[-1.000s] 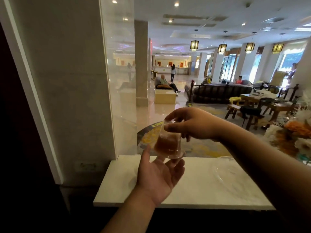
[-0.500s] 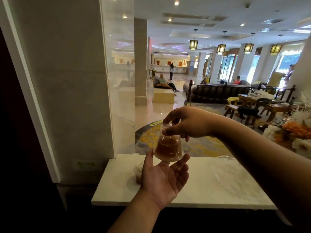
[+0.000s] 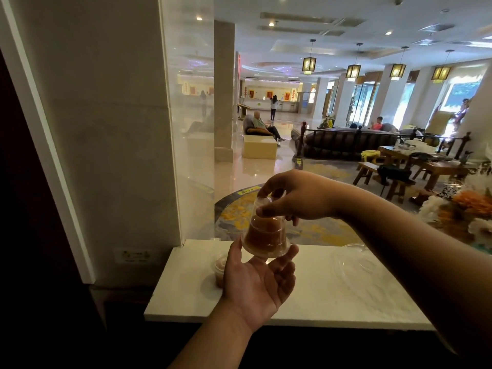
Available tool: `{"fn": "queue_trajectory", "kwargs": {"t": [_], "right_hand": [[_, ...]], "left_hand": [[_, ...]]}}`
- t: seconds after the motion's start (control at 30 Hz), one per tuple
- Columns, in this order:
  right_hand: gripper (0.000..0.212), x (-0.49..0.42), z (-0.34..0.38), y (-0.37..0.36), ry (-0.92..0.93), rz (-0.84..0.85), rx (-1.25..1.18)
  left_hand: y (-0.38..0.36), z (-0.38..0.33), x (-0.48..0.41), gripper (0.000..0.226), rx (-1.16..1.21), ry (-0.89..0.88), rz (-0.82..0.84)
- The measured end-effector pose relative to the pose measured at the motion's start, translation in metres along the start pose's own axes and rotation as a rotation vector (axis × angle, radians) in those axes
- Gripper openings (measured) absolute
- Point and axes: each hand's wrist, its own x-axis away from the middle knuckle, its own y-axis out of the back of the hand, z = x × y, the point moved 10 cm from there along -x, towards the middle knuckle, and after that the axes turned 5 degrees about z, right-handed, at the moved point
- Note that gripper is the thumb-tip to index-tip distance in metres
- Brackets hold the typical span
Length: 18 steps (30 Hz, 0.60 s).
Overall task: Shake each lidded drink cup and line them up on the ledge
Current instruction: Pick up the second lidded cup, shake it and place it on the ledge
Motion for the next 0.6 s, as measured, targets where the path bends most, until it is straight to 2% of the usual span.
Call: {"fn": "queue_trajectory", "kwargs": {"t": [0.17, 0.23, 0.3, 0.37, 0.47, 0.53, 0.6], "right_hand": [[0.05, -0.002, -0.013, -0.005, -0.011, -0.01, -0.064], [0.047, 0.005, -0.036, -0.013, -0.019, -0.041, -0.189], [0.043, 0.014, -0.071, -0.032, -0.032, -0.097, -0.407], [0.043, 0.018, -0.111, -0.068, -0.08, -0.171, -0.692], [0.048, 0.0, -0.163, -0.14, -0.195, -0.24, -1.036], [0.036, -0.018, -0.184, -0.185, -0.302, -0.236, -1.202], [0.032, -0.034, -0.194, -0.222, -0.382, -0.196, -1.401]], "left_hand": [[0.007, -0.009, -0.006, 0.089, -0.029, -0.03, -0.034], [0.016, -0.02, -0.008, 0.081, -0.073, -0.056, -0.089], [0.032, -0.04, -0.015, 0.068, -0.218, -0.111, -0.164], [0.045, -0.065, -0.023, 0.063, -0.502, -0.184, -0.266], [0.044, -0.097, -0.035, 0.067, -1.141, -0.272, -0.419], [0.036, -0.104, -0.051, 0.072, -1.563, -0.239, -0.457], [0.036, -0.101, -0.074, 0.08, -1.885, -0.17, -0.444]]}}
